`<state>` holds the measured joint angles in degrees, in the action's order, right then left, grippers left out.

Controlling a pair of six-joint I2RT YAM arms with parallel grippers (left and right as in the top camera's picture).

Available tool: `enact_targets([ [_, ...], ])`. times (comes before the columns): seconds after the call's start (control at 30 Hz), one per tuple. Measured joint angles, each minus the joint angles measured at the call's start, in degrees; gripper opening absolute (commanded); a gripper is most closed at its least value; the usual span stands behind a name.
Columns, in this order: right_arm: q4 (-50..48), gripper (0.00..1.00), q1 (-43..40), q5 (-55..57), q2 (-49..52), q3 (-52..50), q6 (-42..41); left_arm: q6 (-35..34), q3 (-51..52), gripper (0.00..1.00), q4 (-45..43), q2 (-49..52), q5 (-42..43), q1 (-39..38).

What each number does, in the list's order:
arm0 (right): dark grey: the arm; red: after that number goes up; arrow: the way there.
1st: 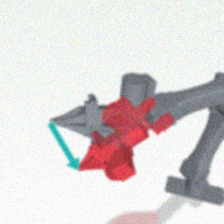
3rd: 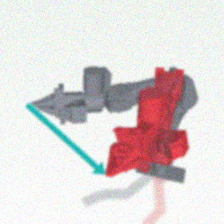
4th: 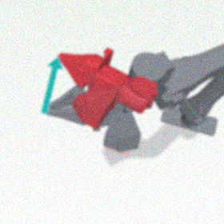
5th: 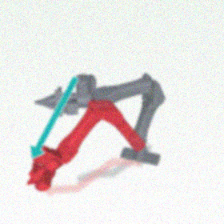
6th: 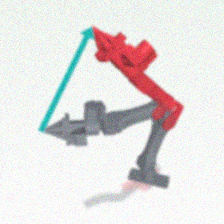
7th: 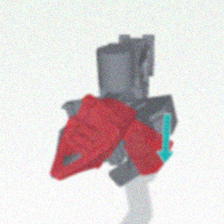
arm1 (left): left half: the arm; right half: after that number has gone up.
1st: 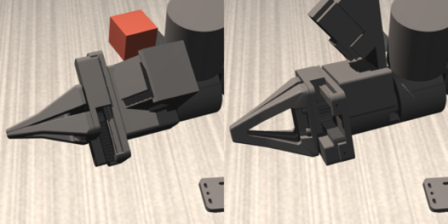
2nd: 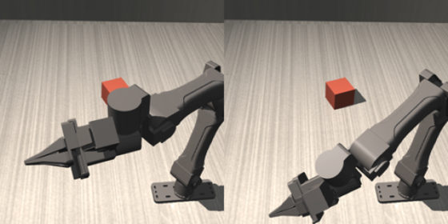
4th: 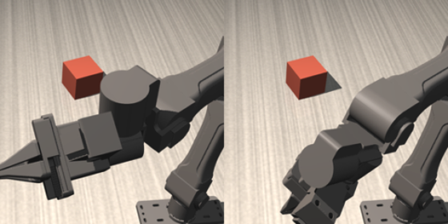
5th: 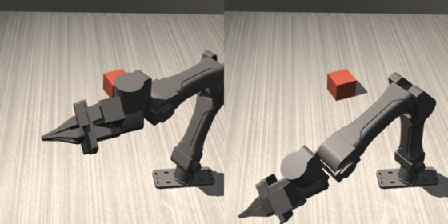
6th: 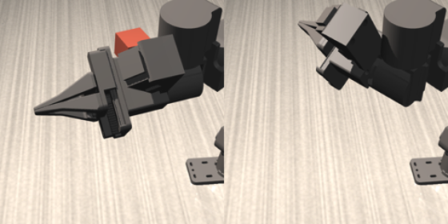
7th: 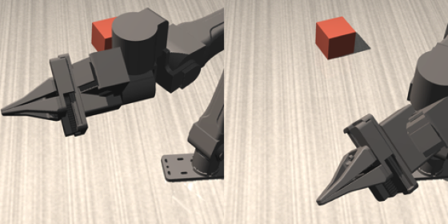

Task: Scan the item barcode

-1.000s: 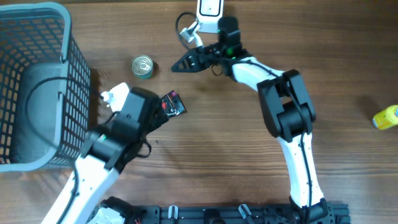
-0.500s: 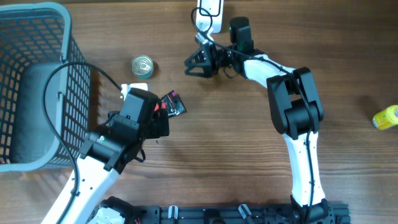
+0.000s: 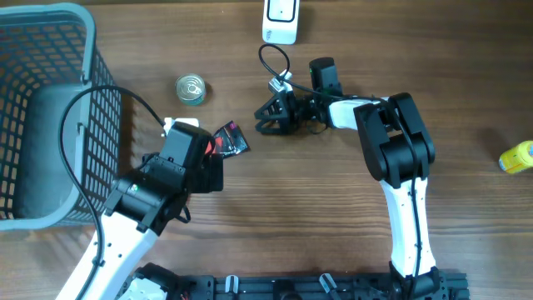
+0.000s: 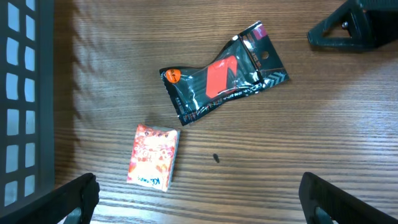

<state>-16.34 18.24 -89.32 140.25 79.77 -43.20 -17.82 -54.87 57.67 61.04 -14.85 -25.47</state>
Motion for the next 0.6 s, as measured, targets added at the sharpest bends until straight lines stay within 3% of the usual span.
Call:
enact_targets([
  [0.07, 0.0, 0.80, 0.6, 0.0, -0.1, -0.3, 0.0, 0.0, 0.0, 1.00, 0.2, 0.0, 0.0, 0.0],
  [0.17, 0.1, 0.89, 2.5, 0.0, -0.3, -0.5, 0.0, -0.3, 0.0, 1.00, 0.7, 0.0, 0.0, 0.0],
  [0.43, 1.2, 0.91, 10.4, 2.7, -1.8, -0.5, 9.2, -1.4, 0.0, 1.00, 0.9, -4.8, -0.4, 0.0],
  [0.6, 10.6, 0.89, 10.9, 8.5, -3.4, 0.3, 15.1, -1.4, 0.0, 1.00, 1.8, -9.3, -0.7, 0.0],
])
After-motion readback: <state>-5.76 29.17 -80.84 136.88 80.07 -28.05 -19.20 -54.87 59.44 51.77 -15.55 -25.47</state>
